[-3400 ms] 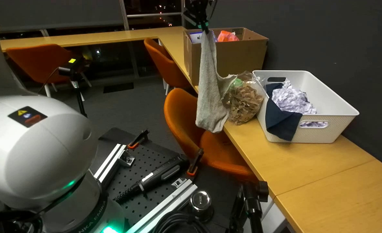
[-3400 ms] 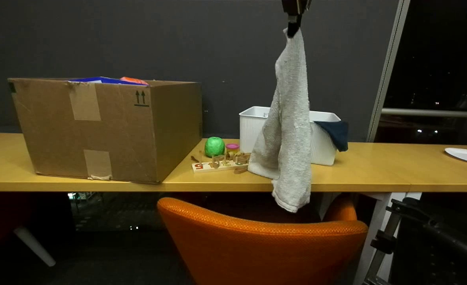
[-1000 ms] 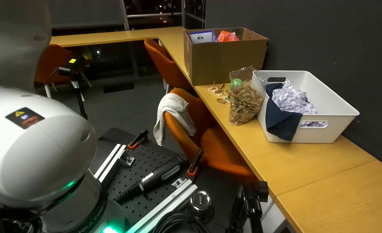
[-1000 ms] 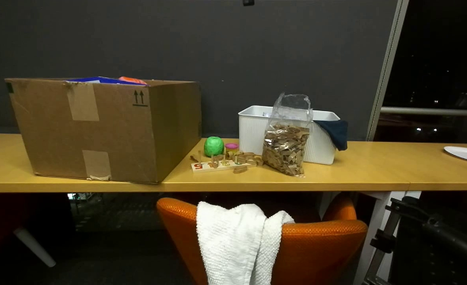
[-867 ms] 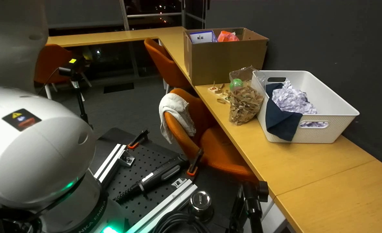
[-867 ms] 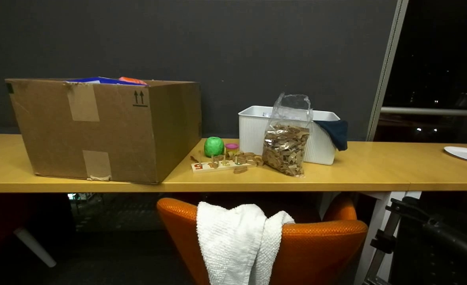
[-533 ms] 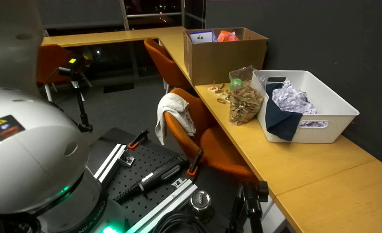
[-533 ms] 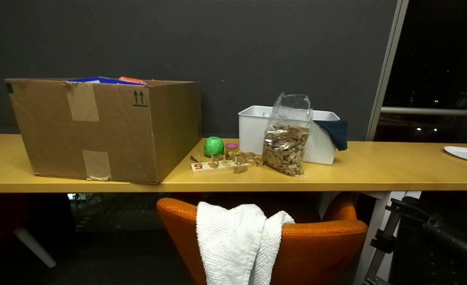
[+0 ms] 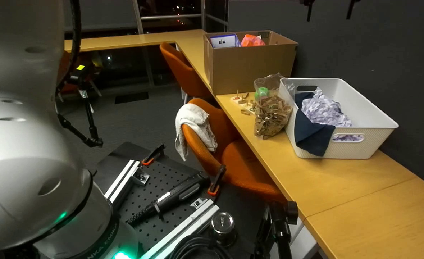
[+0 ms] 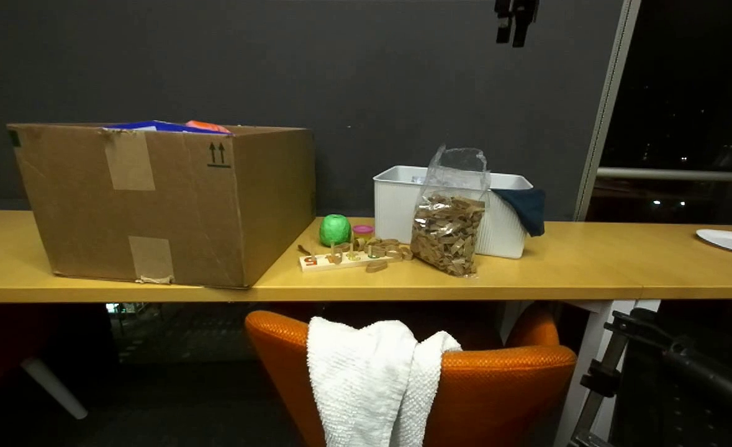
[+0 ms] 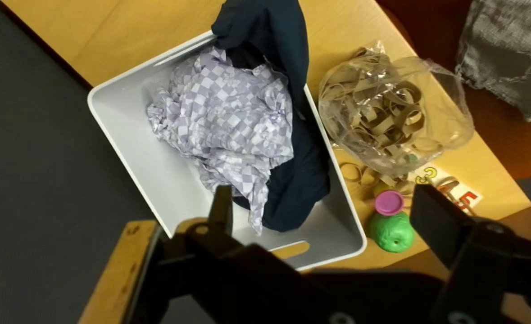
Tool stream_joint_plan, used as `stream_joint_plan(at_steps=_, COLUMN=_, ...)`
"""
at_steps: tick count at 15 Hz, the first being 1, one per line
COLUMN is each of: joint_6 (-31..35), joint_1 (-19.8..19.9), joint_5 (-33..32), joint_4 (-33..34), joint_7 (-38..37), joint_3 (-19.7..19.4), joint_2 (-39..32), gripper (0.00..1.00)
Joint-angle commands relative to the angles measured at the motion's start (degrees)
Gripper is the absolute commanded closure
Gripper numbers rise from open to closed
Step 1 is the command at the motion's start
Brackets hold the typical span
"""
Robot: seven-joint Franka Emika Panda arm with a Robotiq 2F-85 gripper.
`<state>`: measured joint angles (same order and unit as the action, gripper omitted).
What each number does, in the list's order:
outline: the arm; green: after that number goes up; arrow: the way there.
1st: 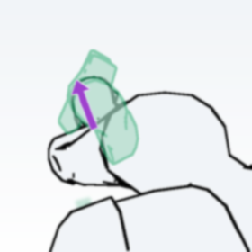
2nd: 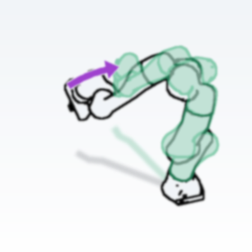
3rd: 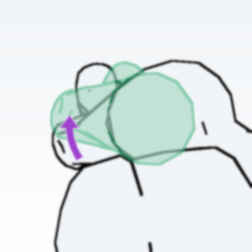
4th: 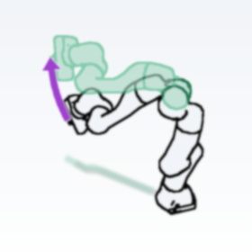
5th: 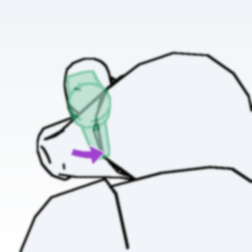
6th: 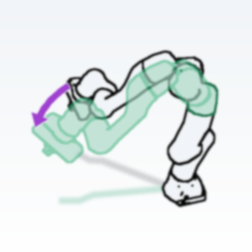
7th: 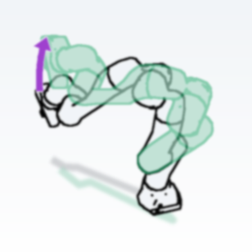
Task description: Take the white towel and the other two pieces of clothing out of the basket and put it on the backrest of the chair
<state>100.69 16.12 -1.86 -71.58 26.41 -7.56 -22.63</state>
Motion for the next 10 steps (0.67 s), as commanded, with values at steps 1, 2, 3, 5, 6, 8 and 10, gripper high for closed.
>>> stream_joint_plan(at_steps=1, joint_6=1.73, joint_1=2.90, joint_5=3.68, joint_4=2.73, joint_7=0.50, joint_3=-0.05, joint_2=-4.21, gripper=0.00)
stream_joint_plan(at_steps=2, joint_6=1.64, joint_1=4.01, joint_5=4.48, joint_4=3.62, joint_7=0.50, joint_3=0.31, joint_2=-5.54, gripper=0.00)
stream_joint_plan(at_steps=3, joint_6=2.01, joint_1=4.86, joint_5=5.38, joint_4=4.26, joint_7=0.61, joint_3=0.40, joint_2=-6.89, gripper=0.00)
stream_joint_plan(at_steps=5, joint_6=1.76, joint_1=6.34, joint_5=7.04, joint_4=5.88, joint_7=0.67, joint_3=0.64, joint_2=-9.32, gripper=0.00)
stream_joint_plan(at_steps=6, joint_6=1.64, joint_1=7.00, joint_5=7.71, joint_4=6.91, joint_7=0.58, joint_3=0.74, joint_2=-10.62, gripper=0.00)
stream_joint_plan(at_steps=8, joint_6=1.03, joint_1=8.19, joint_5=8.77, joint_4=9.10, joint_7=0.38, joint_3=0.97, joint_2=-13.11, gripper=0.00)
stream_joint_plan(at_steps=10, joint_6=0.49, joint_1=9.06, joint_5=9.21, joint_4=11.27, joint_7=-0.28, joint_3=1.05, joint_2=-15.53, gripper=0.00)
